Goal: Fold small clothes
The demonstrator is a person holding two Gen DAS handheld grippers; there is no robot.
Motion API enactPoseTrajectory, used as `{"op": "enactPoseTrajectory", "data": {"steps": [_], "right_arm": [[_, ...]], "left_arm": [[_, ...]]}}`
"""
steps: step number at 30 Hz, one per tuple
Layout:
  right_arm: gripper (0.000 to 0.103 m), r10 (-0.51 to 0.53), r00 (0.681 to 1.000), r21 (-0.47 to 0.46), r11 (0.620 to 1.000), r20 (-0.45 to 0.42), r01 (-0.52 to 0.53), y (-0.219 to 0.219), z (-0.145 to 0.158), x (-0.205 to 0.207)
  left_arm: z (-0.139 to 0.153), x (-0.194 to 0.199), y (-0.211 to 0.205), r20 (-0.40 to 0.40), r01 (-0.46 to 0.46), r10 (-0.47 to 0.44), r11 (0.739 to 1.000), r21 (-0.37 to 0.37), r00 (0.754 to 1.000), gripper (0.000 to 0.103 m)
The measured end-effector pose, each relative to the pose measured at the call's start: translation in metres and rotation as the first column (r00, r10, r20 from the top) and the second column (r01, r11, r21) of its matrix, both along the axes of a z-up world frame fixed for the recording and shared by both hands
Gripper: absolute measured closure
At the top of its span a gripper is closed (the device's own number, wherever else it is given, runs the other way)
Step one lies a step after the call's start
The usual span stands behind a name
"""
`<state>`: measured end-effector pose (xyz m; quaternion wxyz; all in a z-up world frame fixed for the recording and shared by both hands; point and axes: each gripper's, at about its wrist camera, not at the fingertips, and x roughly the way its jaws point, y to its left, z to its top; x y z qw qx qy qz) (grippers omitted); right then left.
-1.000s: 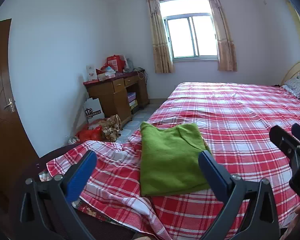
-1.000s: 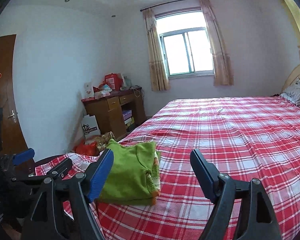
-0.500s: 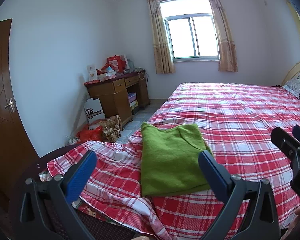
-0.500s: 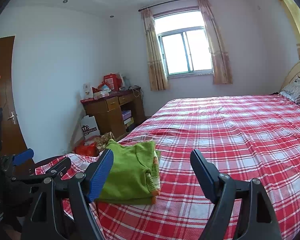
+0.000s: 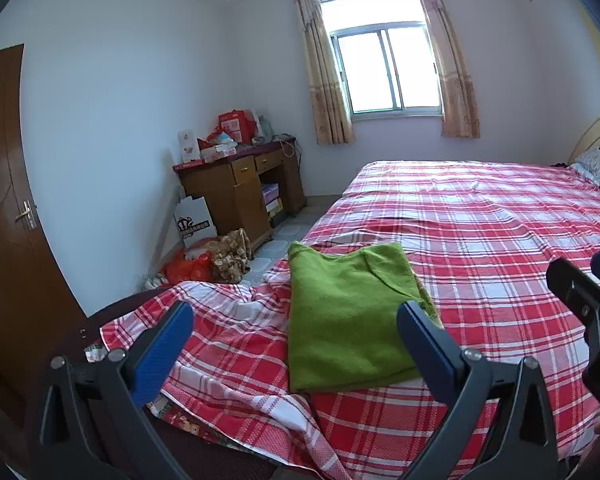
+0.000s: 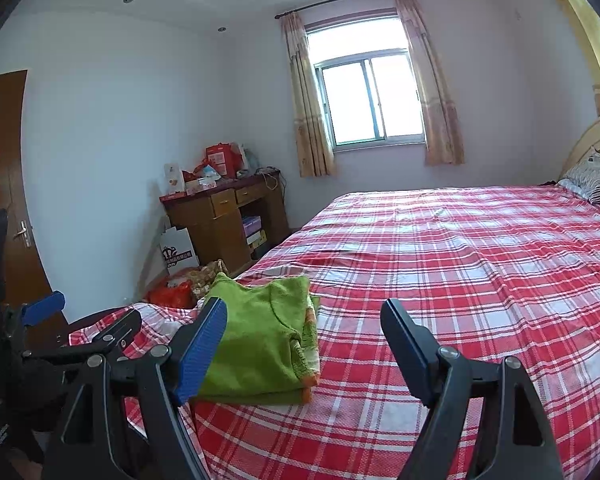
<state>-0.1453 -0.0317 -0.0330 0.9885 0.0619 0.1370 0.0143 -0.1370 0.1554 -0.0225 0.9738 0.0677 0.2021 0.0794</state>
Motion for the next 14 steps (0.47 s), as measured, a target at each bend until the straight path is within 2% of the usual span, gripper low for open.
{"op": "enactPoseTrajectory", "data": {"steps": [7, 14], "right_arm": [[0.023, 0.004, 1.000, 0.011, 1.000, -0.013, -0.004, -0.0001, -0.0018, 0.0017], [0.023, 0.003, 1.000, 0.024, 1.000, -0.024, -0.002, -0.0020, -0.0043, 0.0035]], "left_arm": [[-0.0041, 0.0005, 0.0002, 0.017, 0.012, -0.012, 1.000, -0.007, 1.000, 0.000], [-0.0066, 0.0065, 0.0016, -0.018, 0.003, -0.003, 1.000, -0.015, 1.000, 0.000]]}}
